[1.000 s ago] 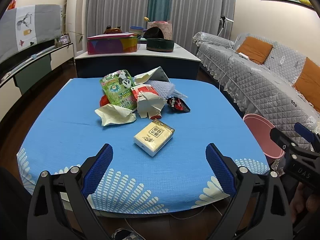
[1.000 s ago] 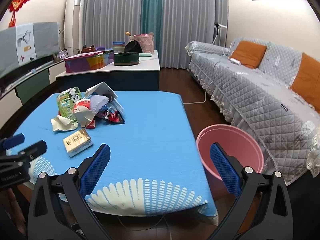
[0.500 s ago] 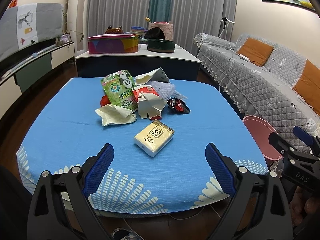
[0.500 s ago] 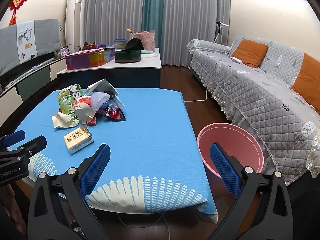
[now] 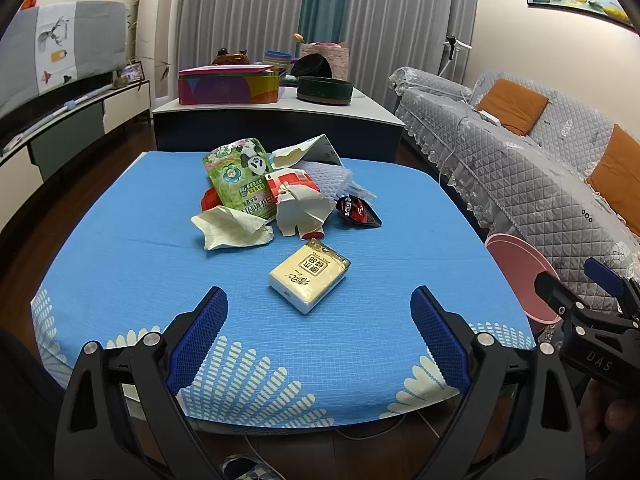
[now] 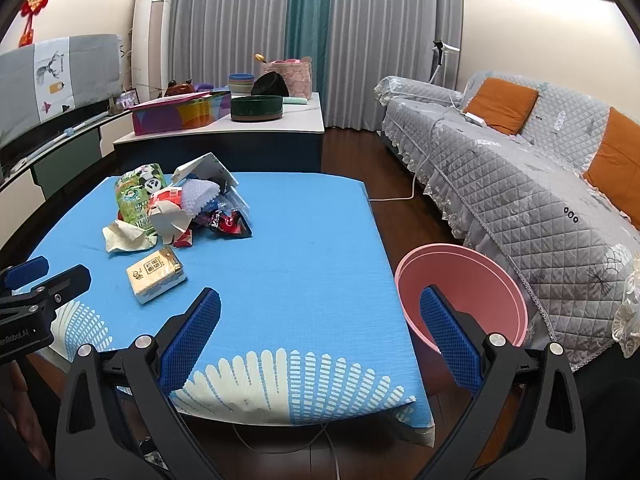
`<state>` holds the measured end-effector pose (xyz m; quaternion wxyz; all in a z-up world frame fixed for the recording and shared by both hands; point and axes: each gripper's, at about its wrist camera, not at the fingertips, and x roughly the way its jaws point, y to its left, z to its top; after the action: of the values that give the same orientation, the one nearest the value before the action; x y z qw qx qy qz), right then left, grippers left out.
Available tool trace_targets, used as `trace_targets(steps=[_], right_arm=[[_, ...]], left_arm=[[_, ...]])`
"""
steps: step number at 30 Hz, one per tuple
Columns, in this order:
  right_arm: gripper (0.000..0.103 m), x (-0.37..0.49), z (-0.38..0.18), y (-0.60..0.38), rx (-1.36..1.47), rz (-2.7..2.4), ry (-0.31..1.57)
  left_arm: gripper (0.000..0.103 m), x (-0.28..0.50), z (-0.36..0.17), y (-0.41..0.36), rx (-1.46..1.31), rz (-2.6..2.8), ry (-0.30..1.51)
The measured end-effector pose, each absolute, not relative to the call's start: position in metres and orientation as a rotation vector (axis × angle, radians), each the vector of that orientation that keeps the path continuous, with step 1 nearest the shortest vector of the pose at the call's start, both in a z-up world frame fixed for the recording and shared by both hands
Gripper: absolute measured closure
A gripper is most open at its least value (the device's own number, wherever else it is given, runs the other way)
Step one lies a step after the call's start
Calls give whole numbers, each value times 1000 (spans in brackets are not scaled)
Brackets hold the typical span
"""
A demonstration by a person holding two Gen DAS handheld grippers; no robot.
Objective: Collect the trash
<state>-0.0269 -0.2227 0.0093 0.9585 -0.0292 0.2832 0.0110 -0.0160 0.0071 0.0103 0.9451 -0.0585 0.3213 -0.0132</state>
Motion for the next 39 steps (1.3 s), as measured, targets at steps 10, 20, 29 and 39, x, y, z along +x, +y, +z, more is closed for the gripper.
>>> trace_targets(steps=[10,20,29,39], right_arm=[[5,-27,8,-222,-61,15,582],[5,-26,8,-224,-62,15,585],[16,-26,8,-224,-54,21,592],[61,-22,17,-225,28,100,592]], left_arm=[[13,-16,10,7,-119,-27,654],[13,-16,11,8,-124,-25,655],[13,-16,11,8,-126,-24,656],[13,-10,10,9,-145,-13,676]])
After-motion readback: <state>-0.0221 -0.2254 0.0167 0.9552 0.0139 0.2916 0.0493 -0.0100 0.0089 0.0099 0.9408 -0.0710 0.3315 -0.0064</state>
